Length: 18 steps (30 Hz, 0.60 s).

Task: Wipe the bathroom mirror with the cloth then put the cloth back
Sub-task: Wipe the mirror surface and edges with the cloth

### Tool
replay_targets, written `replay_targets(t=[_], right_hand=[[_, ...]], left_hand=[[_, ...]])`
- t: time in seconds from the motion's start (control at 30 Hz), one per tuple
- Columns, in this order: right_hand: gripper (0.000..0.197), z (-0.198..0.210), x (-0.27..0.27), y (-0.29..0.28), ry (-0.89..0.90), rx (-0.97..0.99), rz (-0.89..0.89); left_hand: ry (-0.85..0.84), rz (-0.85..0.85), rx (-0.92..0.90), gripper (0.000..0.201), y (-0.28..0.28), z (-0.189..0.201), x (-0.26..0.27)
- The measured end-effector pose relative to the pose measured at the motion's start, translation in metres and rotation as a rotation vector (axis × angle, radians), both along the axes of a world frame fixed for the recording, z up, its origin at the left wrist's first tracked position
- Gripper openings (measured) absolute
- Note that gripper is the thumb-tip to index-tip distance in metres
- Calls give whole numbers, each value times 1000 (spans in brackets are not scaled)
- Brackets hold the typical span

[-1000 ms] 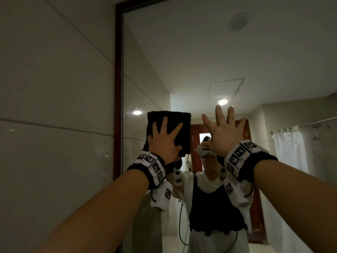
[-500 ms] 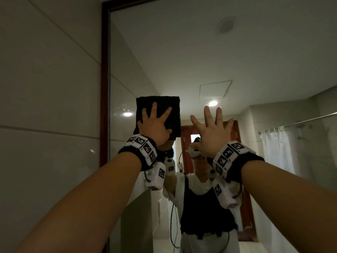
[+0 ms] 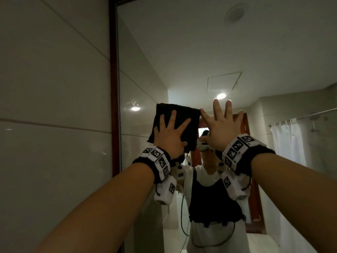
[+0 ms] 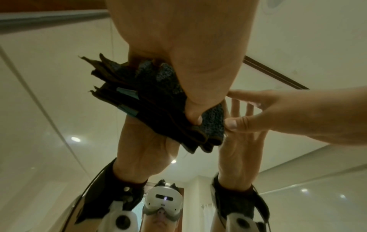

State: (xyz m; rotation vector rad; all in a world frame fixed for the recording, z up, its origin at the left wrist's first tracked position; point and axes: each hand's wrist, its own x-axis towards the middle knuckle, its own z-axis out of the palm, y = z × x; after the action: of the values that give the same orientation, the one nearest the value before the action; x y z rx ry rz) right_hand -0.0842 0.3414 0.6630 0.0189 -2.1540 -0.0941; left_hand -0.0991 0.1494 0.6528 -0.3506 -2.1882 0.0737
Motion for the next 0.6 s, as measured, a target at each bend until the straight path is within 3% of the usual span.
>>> replay_targets(t=[0.2,0.43,0.6], right_hand=[[95,2,3,-1,-10,4,-24],[98,4,3,-1,-16,1,-26],[99,3,0,-1,-22,-3,-30]], left_hand=[[2,-7,118,87,-14,42,-2],[-15,10,206,87,-83,79,-15],[-53,5,284,85,-118,84,-19]])
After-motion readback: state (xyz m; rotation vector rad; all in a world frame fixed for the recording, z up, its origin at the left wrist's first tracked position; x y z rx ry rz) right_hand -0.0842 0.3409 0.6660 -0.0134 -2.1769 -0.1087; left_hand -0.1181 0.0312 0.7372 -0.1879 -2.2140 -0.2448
